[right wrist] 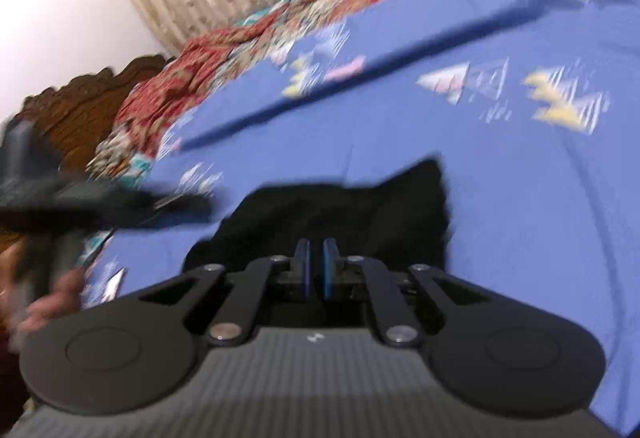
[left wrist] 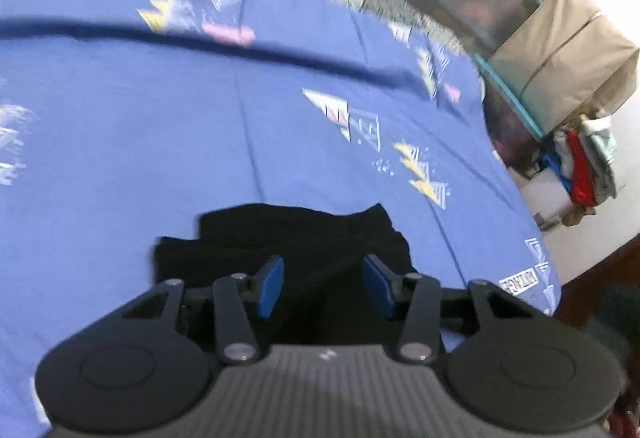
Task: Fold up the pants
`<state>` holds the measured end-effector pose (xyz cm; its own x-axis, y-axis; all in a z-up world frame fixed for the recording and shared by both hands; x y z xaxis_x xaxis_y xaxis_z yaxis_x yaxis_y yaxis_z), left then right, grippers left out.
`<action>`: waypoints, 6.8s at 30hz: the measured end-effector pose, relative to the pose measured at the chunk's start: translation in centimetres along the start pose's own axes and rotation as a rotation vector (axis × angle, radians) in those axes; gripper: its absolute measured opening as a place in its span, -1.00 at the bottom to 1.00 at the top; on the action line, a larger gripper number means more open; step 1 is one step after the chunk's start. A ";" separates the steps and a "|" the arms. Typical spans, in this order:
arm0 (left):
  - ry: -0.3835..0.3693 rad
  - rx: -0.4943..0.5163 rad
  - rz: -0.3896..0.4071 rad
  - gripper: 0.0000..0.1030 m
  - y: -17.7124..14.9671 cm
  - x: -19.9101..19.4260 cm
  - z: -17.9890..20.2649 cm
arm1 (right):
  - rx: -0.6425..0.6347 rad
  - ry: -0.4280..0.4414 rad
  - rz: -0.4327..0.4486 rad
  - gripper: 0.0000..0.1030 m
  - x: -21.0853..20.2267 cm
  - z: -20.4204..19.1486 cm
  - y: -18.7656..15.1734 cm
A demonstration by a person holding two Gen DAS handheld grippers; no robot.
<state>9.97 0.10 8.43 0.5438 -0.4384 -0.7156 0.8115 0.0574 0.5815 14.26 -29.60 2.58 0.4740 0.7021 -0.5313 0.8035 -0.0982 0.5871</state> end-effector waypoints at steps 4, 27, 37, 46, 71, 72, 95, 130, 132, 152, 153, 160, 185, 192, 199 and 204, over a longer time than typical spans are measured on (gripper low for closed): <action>0.214 -0.039 -0.035 -0.72 -0.8 4.5 -2.7 | 0.002 -0.007 -0.092 -0.78 3.2 0.1 -1.8; -0.064 -0.436 -0.027 1.00 -10.3 -1.0 -9.5 | 0.373 0.064 0.049 0.54 -0.8 6.7 -2.7; -0.069 -0.283 -0.022 1.00 -11.9 0.3 -5.5 | 0.379 0.141 -0.086 0.58 2.1 5.7 -3.0; -0.142 -0.452 -0.027 0.98 -11.3 0.4 -7.7 | 0.370 0.191 -0.037 0.58 1.4 6.6 -4.3; -0.079 -0.256 -0.001 0.99 -12.2 0.6 -5.1 | 0.331 0.146 0.006 0.70 1.9 4.7 -4.9; -0.080 -0.254 -0.002 0.99 -12.2 0.6 -5.1 | 0.333 0.146 0.006 0.70 2.0 4.8 -4.9; -0.081 -0.269 -0.024 1.00 -11.9 0.7 -5.3 | 0.376 0.184 -0.039 0.88 2.4 5.5 -3.8; 0.265 -0.262 0.179 0.04 11.8 9.4 -13.8 | -0.104 0.062 0.107 -0.19 20.0 -0.4 16.3; 0.310 -0.334 0.097 0.36 9.7 12.5 -15.6 | 0.070 -0.033 -0.046 0.05 23.9 3.6 15.1; 0.472 -0.139 0.062 0.90 0.6 1.1 -7.2 | 0.209 -0.053 0.028 0.54 13.1 2.3 6.7; 0.482 -0.135 0.059 0.93 -0.4 0.4 -6.6 | 0.191 -0.065 0.028 0.59 12.4 1.7 5.7; 0.562 -0.122 0.031 1.00 -5.6 -3.6 -3.3 | 0.107 -0.177 0.018 0.72 8.8 -2.1 -0.2; 0.775 0.027 0.022 1.00 -9.6 -6.5 0.9 | 0.112 -0.196 -0.042 0.90 6.7 -5.1 -4.1; 0.779 0.021 -0.023 1.00 -10.2 -5.7 0.6 | 0.131 -0.213 -0.054 0.90 6.7 -4.9 -4.3; 0.762 -0.013 -0.089 1.00 -11.0 -4.6 -0.1 | 0.148 -0.220 -0.088 0.90 6.6 -4.4 -4.6; 0.746 -0.034 -0.119 1.00 -11.4 -4.0 -0.3 | 0.172 -0.241 -0.108 0.90 6.5 -3.8 -4.7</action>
<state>-1.38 1.48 4.55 0.4424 0.2796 -0.8521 0.8736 0.0805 0.4800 12.22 -21.92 -1.28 0.4378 0.5297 -0.7264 0.8932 -0.1645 0.4184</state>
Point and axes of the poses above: each gripper's, at about its wrist camera, not at the fingertips, and x roughly the way its jaws point, z to its right, y to its top, the point moved 1 cm from there along x, roughly the way its jaws point, and after that the axes turned 8 degrees about x, right-handed, at the moved point
